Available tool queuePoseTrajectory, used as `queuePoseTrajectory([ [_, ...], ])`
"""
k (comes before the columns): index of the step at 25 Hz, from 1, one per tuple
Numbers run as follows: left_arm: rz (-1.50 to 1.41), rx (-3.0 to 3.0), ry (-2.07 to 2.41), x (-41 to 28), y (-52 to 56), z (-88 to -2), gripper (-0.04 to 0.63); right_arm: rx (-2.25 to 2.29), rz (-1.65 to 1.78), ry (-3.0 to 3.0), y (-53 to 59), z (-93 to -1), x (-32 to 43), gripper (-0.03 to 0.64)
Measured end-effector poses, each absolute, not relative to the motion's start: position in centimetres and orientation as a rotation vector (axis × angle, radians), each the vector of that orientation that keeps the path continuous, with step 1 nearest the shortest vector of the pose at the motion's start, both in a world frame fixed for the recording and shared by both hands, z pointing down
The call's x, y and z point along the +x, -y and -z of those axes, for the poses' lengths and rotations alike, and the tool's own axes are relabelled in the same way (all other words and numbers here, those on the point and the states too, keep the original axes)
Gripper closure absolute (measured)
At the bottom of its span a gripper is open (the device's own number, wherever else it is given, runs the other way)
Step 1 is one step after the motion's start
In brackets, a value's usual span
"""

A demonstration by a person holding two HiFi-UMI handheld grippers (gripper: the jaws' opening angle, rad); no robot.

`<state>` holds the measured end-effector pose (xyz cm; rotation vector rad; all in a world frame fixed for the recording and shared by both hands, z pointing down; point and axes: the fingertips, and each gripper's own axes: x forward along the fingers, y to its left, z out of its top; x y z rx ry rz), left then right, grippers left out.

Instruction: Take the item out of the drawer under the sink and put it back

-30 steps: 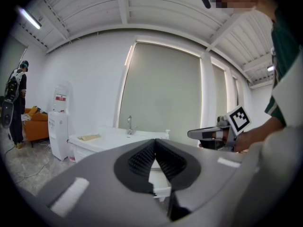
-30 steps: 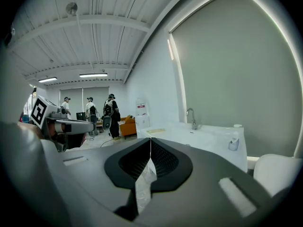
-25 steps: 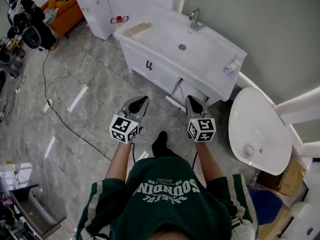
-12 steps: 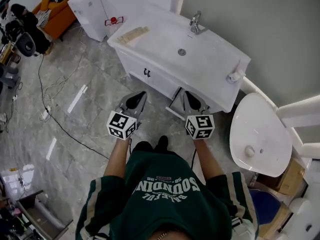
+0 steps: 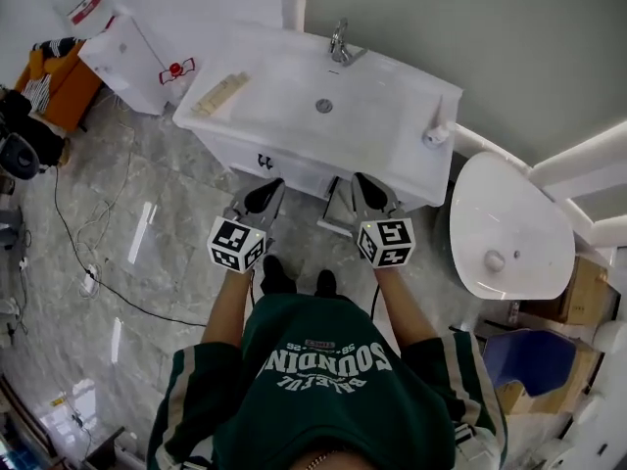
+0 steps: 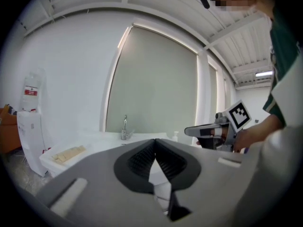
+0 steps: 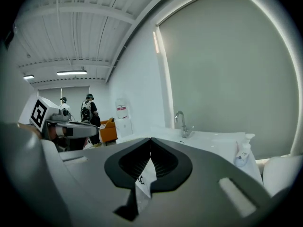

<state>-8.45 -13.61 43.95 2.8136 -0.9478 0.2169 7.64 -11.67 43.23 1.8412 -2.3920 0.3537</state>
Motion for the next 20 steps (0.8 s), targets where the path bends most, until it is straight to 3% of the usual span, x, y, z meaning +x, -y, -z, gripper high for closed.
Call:
queuePoseTrajectory([
  [20,-0.266,2.850,0.706,-2.4,15.4,-45.8,0.545,1.911,-0.401,2.283,10.8,-45.6,11.3,0.614],
])
